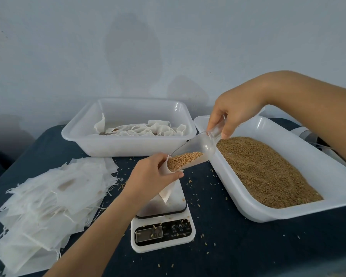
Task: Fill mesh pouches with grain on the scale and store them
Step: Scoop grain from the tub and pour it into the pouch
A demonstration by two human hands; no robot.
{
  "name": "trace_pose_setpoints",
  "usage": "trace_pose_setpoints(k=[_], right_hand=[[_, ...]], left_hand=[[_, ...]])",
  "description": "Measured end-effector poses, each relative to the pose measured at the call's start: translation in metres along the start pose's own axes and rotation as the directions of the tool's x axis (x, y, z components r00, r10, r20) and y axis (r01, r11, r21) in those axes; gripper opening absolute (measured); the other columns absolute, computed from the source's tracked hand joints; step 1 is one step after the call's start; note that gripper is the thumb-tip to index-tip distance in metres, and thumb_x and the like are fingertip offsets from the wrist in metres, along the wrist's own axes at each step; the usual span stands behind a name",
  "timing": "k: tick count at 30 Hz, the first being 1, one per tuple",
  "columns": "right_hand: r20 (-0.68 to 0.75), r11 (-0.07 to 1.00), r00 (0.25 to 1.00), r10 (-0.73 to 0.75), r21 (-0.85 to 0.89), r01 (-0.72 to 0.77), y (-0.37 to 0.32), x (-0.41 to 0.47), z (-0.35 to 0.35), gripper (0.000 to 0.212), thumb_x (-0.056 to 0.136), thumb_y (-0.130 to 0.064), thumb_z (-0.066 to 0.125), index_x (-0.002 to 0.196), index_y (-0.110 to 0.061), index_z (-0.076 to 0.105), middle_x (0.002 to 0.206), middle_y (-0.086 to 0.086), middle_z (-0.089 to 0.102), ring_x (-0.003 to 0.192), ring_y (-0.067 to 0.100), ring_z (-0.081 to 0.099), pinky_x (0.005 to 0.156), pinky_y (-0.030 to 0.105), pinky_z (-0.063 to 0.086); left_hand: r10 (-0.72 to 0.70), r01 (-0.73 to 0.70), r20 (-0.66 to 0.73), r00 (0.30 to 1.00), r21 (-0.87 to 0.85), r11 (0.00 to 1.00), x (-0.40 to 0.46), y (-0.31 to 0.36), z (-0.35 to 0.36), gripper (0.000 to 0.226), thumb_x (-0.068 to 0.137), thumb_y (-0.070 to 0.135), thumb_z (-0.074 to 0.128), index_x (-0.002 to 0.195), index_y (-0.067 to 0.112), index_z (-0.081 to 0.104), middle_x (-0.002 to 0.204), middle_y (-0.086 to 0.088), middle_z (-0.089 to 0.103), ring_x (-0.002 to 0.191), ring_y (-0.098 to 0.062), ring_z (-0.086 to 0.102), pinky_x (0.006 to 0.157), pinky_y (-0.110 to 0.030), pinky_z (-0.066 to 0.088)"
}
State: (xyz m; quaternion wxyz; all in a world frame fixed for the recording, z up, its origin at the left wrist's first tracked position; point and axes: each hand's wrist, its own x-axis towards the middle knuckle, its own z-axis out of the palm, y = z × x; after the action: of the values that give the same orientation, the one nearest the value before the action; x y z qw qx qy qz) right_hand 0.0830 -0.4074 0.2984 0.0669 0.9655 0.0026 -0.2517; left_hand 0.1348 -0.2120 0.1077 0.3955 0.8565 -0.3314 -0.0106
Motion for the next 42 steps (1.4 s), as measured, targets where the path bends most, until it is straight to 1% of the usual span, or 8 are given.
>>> trace_pose_setpoints(k=[10, 21, 26, 28, 32, 34, 37, 42], right_hand=[[0.000, 1.000, 1.000, 0.003, -0.012, -0.003, 0.001, 0.001, 0.000, 0.039, 0.083, -0.031, 0.070, 0.120, -0.039, 0.061, 0.104, -0.003, 0.070, 0.095, 0.016, 0.064, 0.095, 0.033, 0.047], [-0.007, 1.000, 1.000, 0.001, -0.007, -0.001, 0.001, 0.001, -0.002, 0.036, 0.083, -0.031, 0.070, 0.117, -0.040, 0.061, 0.101, -0.005, 0.070, 0.091, 0.013, 0.064, 0.085, 0.023, 0.046], [-0.003, 1.000, 1.000, -0.007, 0.019, 0.007, 0.005, 0.004, 0.002, 0.036, 0.084, -0.030, 0.070, 0.117, -0.040, 0.061, 0.102, -0.006, 0.070, 0.091, 0.013, 0.064, 0.084, 0.022, 0.046], [-0.015, 0.998, 1.000, -0.015, 0.055, 0.016, 0.010, 0.005, 0.007, 0.037, 0.084, -0.030, 0.070, 0.118, -0.039, 0.062, 0.101, -0.009, 0.069, 0.092, 0.014, 0.064, 0.084, 0.022, 0.047], [-0.072, 0.974, 0.997, -0.031, 0.220, 0.046, 0.026, 0.003, 0.029, 0.036, 0.083, -0.028, 0.071, 0.115, -0.042, 0.062, 0.092, -0.026, 0.067, 0.093, 0.004, 0.062, 0.072, 0.003, 0.043], [-0.105, 0.937, 0.993, -0.050, 0.340, 0.083, 0.033, 0.003, 0.046, 0.036, 0.083, -0.027, 0.071, 0.111, -0.047, 0.059, 0.106, -0.022, 0.066, 0.102, -0.001, 0.060, 0.085, 0.004, 0.042], [-0.136, 0.872, 0.989, -0.053, 0.476, 0.112, 0.040, 0.007, 0.074, 0.036, 0.084, -0.023, 0.070, 0.107, -0.048, 0.057, 0.117, -0.018, 0.064, 0.109, -0.004, 0.058, 0.100, 0.017, 0.041], [-0.129, 0.804, 0.991, -0.041, 0.584, 0.109, 0.050, 0.018, 0.115, 0.038, 0.086, -0.019, 0.068, 0.119, -0.038, 0.059, 0.107, -0.028, 0.061, 0.097, -0.022, 0.054, 0.081, 0.000, 0.040]], left_hand=[[0.009, -0.008, 0.004, 1.000, -0.032, 0.999, -0.001, 0.002, -0.002, 0.036, 0.072, 0.053, 0.070, 0.098, 0.038, 0.050, 0.079, 0.027, 0.054, 0.070, 0.002, 0.054, 0.052, -0.005, 0.035], [0.025, -0.026, -0.016, 1.000, -0.055, 0.998, -0.002, 0.003, -0.003, 0.033, 0.072, 0.050, 0.072, 0.094, 0.037, 0.051, 0.077, 0.029, 0.053, 0.069, 0.006, 0.054, 0.059, 0.000, 0.039], [0.010, -0.011, -0.021, 1.000, -0.053, 0.999, -0.002, 0.003, -0.003, 0.034, 0.072, 0.050, 0.073, 0.094, 0.037, 0.051, 0.075, 0.027, 0.053, 0.066, 0.006, 0.053, 0.055, 0.000, 0.037], [0.008, -0.010, -0.031, 0.999, -0.058, 0.998, -0.002, 0.003, -0.003, 0.032, 0.071, 0.049, 0.074, 0.092, 0.035, 0.053, 0.073, 0.025, 0.055, 0.065, 0.010, 0.053, 0.055, -0.002, 0.038], [0.007, -0.013, -0.049, 0.999, -0.121, 0.993, -0.001, 0.002, -0.008, 0.025, 0.072, 0.045, 0.075, 0.085, 0.034, 0.056, 0.070, 0.023, 0.059, 0.065, 0.013, 0.053, 0.056, -0.004, 0.040], [0.005, -0.020, -0.075, 0.997, -0.193, 0.981, 0.000, 0.001, -0.009, 0.019, 0.073, 0.037, 0.077, 0.078, 0.033, 0.059, 0.061, 0.023, 0.060, 0.059, 0.010, 0.053, 0.052, -0.005, 0.039], [-0.006, -0.022, -0.104, 0.995, -0.272, 0.962, 0.004, -0.001, -0.011, 0.015, 0.074, 0.024, 0.078, 0.072, 0.026, 0.063, 0.058, 0.022, 0.062, 0.055, 0.009, 0.053, 0.052, -0.004, 0.038], [-0.027, 0.007, -0.076, 0.997, -0.252, 0.968, 0.004, -0.010, -0.006, 0.016, 0.075, 0.021, 0.077, 0.071, 0.029, 0.064, 0.064, 0.012, 0.065, 0.059, 0.008, 0.056, 0.055, -0.005, 0.041]])
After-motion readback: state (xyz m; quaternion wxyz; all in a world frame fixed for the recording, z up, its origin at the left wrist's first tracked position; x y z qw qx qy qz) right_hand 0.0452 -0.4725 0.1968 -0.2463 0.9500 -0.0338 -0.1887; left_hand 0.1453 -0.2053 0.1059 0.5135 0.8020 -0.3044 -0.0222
